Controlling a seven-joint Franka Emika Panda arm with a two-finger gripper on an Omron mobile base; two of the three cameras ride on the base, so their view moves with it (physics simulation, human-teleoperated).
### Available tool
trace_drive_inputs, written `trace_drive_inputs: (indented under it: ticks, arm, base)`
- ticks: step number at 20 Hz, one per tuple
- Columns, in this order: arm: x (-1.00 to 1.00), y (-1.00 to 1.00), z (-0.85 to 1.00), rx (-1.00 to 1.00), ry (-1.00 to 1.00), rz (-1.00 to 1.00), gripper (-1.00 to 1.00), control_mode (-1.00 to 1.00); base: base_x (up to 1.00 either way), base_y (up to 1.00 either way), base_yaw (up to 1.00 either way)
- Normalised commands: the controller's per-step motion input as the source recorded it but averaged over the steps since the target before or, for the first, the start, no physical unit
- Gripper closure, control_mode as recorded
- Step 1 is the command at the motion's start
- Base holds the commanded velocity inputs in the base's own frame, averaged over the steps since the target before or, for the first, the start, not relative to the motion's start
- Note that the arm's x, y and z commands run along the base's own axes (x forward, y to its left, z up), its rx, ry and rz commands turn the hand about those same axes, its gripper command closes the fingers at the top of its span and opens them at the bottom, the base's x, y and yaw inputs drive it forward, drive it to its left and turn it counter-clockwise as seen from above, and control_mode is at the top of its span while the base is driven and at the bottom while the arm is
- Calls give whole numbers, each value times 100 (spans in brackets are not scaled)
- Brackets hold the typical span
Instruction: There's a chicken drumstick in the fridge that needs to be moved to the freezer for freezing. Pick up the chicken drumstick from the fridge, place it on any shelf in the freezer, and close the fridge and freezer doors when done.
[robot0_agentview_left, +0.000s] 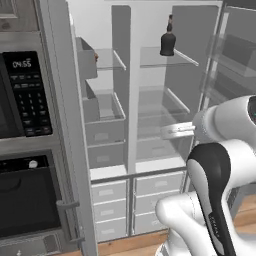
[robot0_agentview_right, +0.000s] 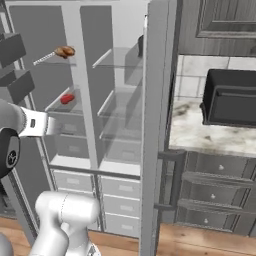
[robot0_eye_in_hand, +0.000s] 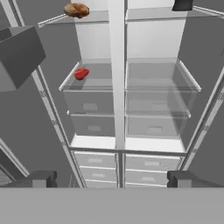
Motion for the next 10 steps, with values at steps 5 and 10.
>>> trace_drive_inputs:
  ticks: [5, 10]
  arm:
    - [0, 0, 0, 0, 0, 0, -100, 100]
    - [0, 0, 0, 0, 0, 0, -100, 100]
  base:
    - [-34, 6, -3]
    - [-3, 20, 0]
